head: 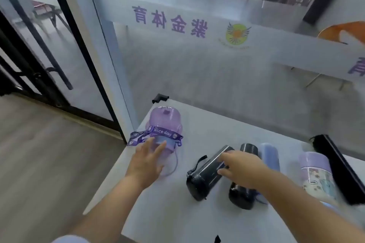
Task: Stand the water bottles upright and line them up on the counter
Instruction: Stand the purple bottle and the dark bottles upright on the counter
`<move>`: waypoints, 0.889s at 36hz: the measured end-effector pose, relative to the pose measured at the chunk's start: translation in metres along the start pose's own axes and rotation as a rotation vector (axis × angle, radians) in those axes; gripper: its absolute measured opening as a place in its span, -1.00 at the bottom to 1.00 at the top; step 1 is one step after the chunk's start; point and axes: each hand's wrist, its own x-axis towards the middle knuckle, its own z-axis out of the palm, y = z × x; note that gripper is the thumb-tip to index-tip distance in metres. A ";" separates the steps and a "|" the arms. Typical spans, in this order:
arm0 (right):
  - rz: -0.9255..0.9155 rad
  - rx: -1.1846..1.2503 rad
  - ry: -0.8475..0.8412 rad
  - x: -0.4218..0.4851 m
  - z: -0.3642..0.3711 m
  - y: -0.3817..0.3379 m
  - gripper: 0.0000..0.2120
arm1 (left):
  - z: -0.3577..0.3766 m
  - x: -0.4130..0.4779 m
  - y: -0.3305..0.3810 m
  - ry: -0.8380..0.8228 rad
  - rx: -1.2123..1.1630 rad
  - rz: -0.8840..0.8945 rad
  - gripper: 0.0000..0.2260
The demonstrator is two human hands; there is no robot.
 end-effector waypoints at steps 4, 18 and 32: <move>0.049 0.031 0.021 0.006 0.007 0.008 -0.66 | 0.004 0.011 0.012 -0.008 0.002 -0.046 -0.21; 0.052 0.057 -0.054 0.022 0.021 0.020 -0.63 | 0.029 0.030 0.019 0.083 0.000 -0.153 -0.31; -0.016 0.075 -0.043 0.036 0.032 0.015 -0.62 | -0.027 0.049 0.010 0.146 -0.045 -0.010 -0.39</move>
